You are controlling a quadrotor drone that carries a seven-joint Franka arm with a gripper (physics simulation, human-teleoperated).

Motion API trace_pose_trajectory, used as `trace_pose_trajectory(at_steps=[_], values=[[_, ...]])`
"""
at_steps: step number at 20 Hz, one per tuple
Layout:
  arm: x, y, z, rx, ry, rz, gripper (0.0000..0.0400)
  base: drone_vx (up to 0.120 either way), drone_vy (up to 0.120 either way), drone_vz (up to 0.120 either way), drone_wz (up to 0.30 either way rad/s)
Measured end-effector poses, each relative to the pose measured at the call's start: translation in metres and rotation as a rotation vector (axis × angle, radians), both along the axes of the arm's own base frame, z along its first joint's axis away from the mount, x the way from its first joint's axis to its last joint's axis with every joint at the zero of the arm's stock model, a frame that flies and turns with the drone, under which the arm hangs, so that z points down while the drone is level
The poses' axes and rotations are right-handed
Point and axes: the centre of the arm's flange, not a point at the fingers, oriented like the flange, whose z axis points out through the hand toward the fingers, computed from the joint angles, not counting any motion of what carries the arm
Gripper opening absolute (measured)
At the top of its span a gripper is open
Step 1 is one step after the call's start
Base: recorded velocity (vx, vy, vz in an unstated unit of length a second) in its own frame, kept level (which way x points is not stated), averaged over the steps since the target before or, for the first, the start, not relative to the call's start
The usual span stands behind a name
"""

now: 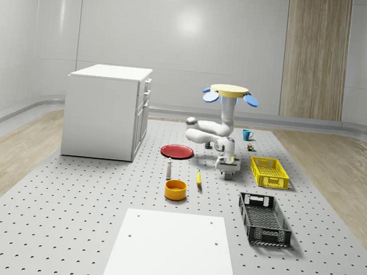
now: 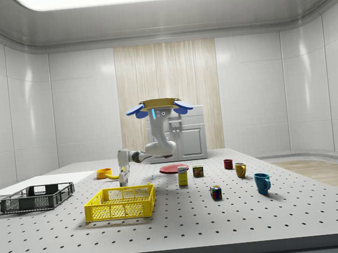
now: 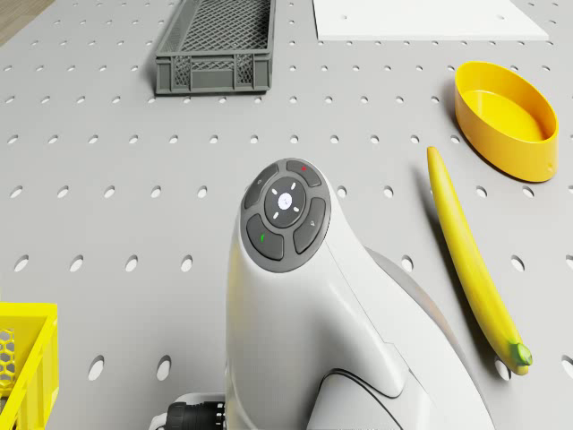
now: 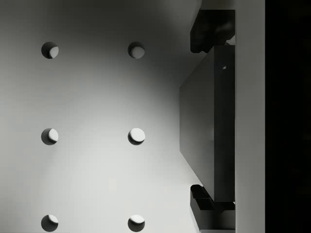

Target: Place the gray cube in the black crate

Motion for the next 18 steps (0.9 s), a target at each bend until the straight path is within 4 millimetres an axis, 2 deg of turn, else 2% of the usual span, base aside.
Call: trace_pose_trajectory(at_steps=[5,18], values=[[0.0,0.0,0.0,0.0,0.0,0.0,0.04,0.088,0.0,0.0,0.0],[0.0,0.0,0.0,0.0,0.0,0.0,0.04,0.0,0.0,0.0,0.0]])
